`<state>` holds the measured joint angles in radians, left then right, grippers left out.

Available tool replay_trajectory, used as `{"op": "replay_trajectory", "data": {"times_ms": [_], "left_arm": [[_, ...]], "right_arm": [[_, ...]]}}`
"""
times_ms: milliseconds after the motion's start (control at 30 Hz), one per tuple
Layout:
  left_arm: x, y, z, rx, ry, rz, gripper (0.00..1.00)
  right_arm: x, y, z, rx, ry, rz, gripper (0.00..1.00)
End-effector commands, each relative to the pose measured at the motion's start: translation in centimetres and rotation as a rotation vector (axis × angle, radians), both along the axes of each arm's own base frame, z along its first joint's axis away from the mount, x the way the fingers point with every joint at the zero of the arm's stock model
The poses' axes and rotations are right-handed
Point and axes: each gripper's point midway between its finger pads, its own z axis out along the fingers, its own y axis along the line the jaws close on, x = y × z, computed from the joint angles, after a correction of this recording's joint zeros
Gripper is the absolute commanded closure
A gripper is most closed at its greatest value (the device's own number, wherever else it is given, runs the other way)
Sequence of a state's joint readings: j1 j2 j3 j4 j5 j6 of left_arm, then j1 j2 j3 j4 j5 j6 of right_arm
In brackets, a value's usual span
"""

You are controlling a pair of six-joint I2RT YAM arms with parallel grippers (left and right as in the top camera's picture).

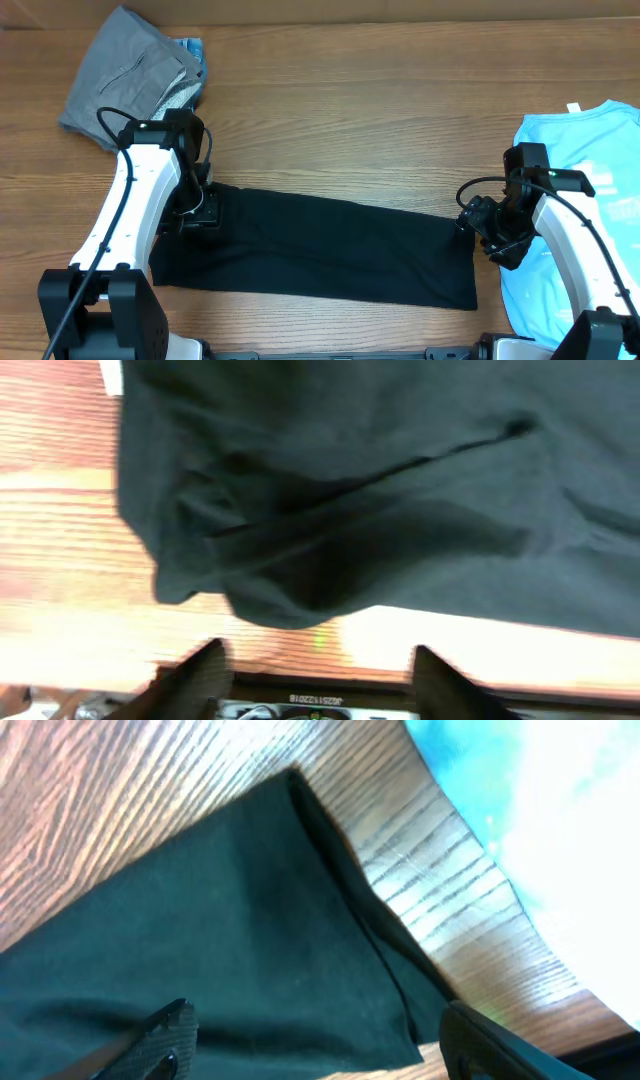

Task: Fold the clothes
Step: 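Grasp the folded black strip's left and right ends with both grippers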

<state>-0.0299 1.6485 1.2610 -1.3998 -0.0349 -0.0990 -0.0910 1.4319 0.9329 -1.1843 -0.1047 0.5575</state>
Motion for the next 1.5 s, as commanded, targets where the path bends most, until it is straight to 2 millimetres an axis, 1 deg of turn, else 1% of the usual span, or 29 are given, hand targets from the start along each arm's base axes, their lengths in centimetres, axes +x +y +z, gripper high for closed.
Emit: {"op": "replay_trajectory", "data": {"times_ms": [0, 67, 133, 200, 300, 400, 433, 567, 633, 667, 733, 767, 800, 833, 867, 967, 1067, 1133, 1200, 1233, 1267, 1300, 1400, 1467], "left_arm": [[0.0, -1.9, 0.2, -0.137, -0.009, -0.022, 0.50], [0.2, -2.1, 0.3, -0.148, -0.016, -0.031, 0.48], [0.4, -2.1, 0.3, -0.149, -0.025, -0.038, 0.47], [0.6, -2.0, 0.2, -0.146, -0.034, -0.038, 0.44], [0.8, -2.0, 0.2, -0.146, -0.040, -0.039, 0.43], [1.0, -2.0, 0.2, -0.146, -0.049, -0.040, 0.43], [1.1, -2.0, 0.2, -0.146, -0.052, -0.040, 0.43], [1.1, -2.1, 0.2, -0.146, -0.051, -0.041, 0.43], [1.2, -2.0, 0.1, -0.142, -0.056, -0.042, 0.43], [1.2, -2.0, 0.1, -0.143, -0.059, -0.042, 0.43], [1.4, -2.0, 0.1, -0.143, -0.066, -0.042, 0.43], [1.6, -2.0, 0.0, -0.143, -0.072, -0.042, 0.45], [1.7, -2.0, 0.0, -0.143, -0.076, -0.042, 0.48], [1.8, -2.0, -0.3, -0.142, -0.084, -0.038, 0.58], [1.9, -2.0, -0.6, -0.141, -0.089, -0.033, 0.63], [1.6, -2.0, -2.2, -0.137, -0.089, -0.017, 0.68], [1.1, -2.0, -4.4, -0.133, -0.091, 0.002, 0.68], [0.7, -1.7, -5.8, -0.115, -0.096, 0.011, 0.69], [0.2, -1.1, -7.3, -0.078, -0.100, 0.030, 0.69], [0.0, -0.9, -7.8, -0.070, -0.101, 0.032, 0.69], [-0.3, -0.8, -8.3, -0.060, -0.100, 0.037, 0.69], [-0.6, -0.7, -8.7, -0.054, -0.098, 0.042, 0.69], [-1.1, -0.4, -9.5, -0.040, -0.097, 0.040, 0.70], [-1.3, 0.1, -9.7, -0.008, -0.095, 0.051, 0.71]], "right_arm": [[-0.8, -0.3, -1.5, -0.012, 0.043, -0.015, 0.20], [-1.1, -0.3, -2.2, -0.005, 0.075, -0.028, 0.20], [-0.7, -0.3, -2.5, 0.013, 0.066, -0.018, 0.20], [0.4, -0.3, -2.6, 0.019, 0.013, 0.052, 0.27], [0.6, -0.4, -2.7, 0.017, 0.002, 0.051, 0.34], [1.0, -0.2, -3.4, 0.024, -0.025, 0.051, 0.56], [1.0, 0.1, -3.7, 0.039, -0.034, 0.050, 0.59], [0.6, 0.2, -4.8, 0.046, -0.034, 0.029, 0.60], [0.8, 0.3, -4.9, 0.052, -0.048, 0.028, 0.62], [1.1, 0.3, -4.9, 0.050, -0.060, 0.032, 0.65], [1.7, 0.2, -4.9, 0.047, -0.084, 0.032, 0.78], [2.0, 0.2, -4.8, 0.045, -0.095, 0.033, 0.86], [2.2, 0.2, -4.7, 0.044, -0.102, 0.037, 0.92], [3.1, 0.1, -4.3, 0.040, -0.129, 0.048, 0.96], [3.6, 0.0, -4.0, 0.037, -0.145, 0.055, 0.96], [4.4, -0.4, -2.9, 0.019, -0.160, 0.064, 0.96], [4.6, -1.6, -2.0, -0.048, -0.149, 0.063, 0.96], [4.9, -1.8, -1.7, -0.059, -0.156, 0.063, 0.96], [4.5, -1.7, -1.7, -0.057, -0.139, 0.062, 0.96], [4.0, -1.8, -1.8, -0.059, -0.117, 0.060, 0.86], [3.6, -1.8, -1.9, -0.063, -0.099, 0.060, 0.59], [3.3, -1.8, -2.0, -0.060, -0.090, 0.060, 0.51], [2.7, -1.7, -2.6, -0.058, -0.076, 0.061, 0.52], [2.4, -1.6, -3.1, -0.057, -0.071, 0.061, 0.53]]}}
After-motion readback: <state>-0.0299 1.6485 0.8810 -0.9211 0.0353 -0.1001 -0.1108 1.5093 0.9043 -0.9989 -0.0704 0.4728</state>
